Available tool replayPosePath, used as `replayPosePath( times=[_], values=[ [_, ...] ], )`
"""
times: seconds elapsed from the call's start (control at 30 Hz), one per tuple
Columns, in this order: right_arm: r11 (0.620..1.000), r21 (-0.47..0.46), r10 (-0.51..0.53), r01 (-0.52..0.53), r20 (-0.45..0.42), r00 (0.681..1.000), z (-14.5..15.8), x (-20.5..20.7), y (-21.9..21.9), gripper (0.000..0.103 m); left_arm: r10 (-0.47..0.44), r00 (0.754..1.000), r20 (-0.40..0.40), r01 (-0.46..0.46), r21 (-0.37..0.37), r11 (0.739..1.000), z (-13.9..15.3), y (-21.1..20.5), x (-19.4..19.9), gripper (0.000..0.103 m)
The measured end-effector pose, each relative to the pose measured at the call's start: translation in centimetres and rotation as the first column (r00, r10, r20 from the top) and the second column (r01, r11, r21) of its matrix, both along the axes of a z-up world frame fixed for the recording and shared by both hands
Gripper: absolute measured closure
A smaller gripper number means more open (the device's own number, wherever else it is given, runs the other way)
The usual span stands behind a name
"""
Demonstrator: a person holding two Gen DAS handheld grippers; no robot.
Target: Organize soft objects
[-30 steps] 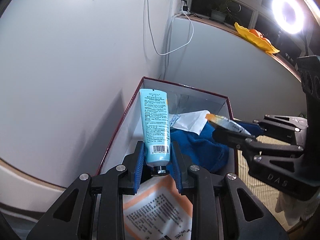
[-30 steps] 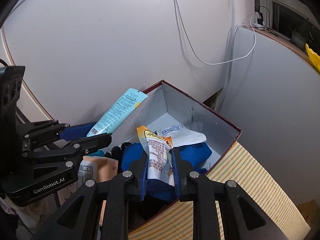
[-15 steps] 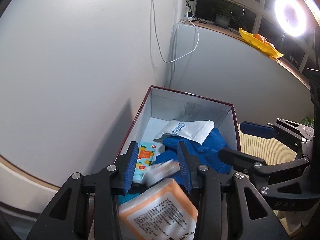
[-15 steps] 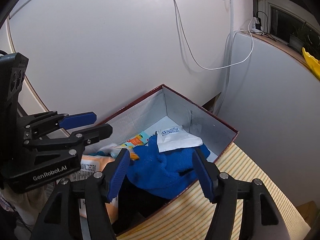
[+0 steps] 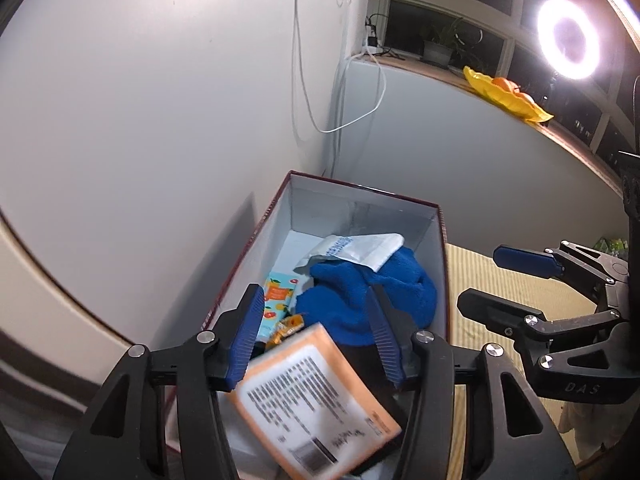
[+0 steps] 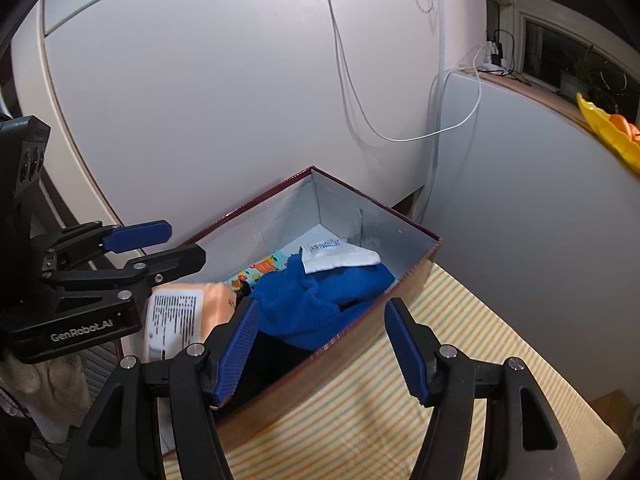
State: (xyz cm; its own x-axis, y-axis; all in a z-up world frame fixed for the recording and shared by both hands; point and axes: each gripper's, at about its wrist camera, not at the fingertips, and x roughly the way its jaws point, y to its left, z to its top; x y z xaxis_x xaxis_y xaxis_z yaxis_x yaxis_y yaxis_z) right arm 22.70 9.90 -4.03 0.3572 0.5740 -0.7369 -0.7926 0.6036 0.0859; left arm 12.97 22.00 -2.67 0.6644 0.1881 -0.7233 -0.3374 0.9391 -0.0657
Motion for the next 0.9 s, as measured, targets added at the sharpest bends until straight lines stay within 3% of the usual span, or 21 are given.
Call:
replayPosePath(
  times=[0.27,0.4,0.9],
  values=[
    [0.999,0.026,-0.034,0.032,0.057,0.998,1.2,-2.6,-3.6,0.037,-0.018,0.999,0.046,0.018,0.003,1.0,0.7,-2.6,-2.7,0.046],
    [0.995,0.069,-0.074,0.068,0.093,0.993,1.9,-4.7,-6.2,0.026,-0.02,0.996,0.089,0.019,0.013,1.0,1.0,-4.2,-4.7,0.044],
    [0.977,0.121,-0.187,0.173,0.118,0.975,1.1,-11.8,-12.5,0.025,-0.02,0.98,0.196,0.007,0.068,0.998,2.0,-9.7,-11.0,0.029]
  ],
)
